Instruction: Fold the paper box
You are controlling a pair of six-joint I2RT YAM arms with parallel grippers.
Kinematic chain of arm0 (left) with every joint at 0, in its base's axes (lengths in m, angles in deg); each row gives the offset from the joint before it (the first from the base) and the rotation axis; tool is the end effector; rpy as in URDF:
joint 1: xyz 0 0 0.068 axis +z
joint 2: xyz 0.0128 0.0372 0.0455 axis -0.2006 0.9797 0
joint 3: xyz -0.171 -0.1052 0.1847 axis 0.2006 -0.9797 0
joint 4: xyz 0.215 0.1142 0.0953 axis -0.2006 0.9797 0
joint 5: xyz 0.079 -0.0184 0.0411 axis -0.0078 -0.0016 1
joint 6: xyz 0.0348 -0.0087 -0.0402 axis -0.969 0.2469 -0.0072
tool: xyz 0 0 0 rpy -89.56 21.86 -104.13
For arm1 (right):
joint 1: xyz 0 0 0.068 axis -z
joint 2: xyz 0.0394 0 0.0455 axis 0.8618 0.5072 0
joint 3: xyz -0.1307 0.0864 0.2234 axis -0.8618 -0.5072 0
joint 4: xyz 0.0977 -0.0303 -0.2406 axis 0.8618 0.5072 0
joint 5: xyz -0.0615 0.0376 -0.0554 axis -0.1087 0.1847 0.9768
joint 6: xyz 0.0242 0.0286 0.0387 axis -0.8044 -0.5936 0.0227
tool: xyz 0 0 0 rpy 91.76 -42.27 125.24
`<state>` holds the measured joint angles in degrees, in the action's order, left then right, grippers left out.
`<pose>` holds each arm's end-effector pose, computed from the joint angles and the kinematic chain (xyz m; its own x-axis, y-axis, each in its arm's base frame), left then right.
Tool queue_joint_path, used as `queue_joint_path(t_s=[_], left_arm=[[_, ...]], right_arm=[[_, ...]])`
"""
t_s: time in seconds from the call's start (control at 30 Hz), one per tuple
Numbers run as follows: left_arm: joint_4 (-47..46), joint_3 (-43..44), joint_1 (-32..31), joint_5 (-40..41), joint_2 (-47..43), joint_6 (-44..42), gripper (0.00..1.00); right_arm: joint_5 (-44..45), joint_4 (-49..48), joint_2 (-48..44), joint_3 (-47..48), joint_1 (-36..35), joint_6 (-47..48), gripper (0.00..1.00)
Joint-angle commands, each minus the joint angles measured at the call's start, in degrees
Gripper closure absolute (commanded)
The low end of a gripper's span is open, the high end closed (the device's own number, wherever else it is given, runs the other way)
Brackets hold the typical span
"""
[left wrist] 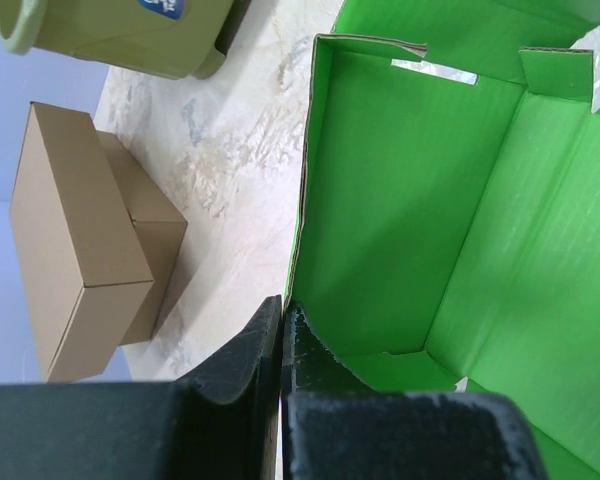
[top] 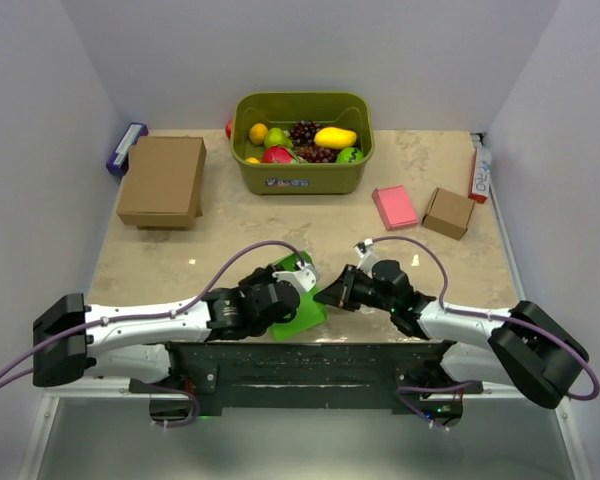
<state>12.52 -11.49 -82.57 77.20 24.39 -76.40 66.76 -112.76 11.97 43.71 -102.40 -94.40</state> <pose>0.1025 -0.2123 0.2285 -0.1804 0.7930 -0.5820 0.4501 0.5926 0.6680 0.1532 0.1566 0.1540 -0.8759 0.3043 -0.3745 -0.1907 0.4947 0.8479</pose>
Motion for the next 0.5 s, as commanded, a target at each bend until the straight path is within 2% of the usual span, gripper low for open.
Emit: queue_joint_path(t_s=[0.0, 0.47], left_arm=[[-2.1, -0.2, 0.1, 3.8, -3.0, 2.3, 1.0], [-2.0, 0.1, 0.1, 2.9, -3.8, 2.6, 1.0]], right_arm=[[-2.5, -1.2, -3.0, -1.0, 0.1, -4.4, 1.0], [-1.7, -8.2, -7.2, -3.6, 0.2, -15.5, 1.0]])
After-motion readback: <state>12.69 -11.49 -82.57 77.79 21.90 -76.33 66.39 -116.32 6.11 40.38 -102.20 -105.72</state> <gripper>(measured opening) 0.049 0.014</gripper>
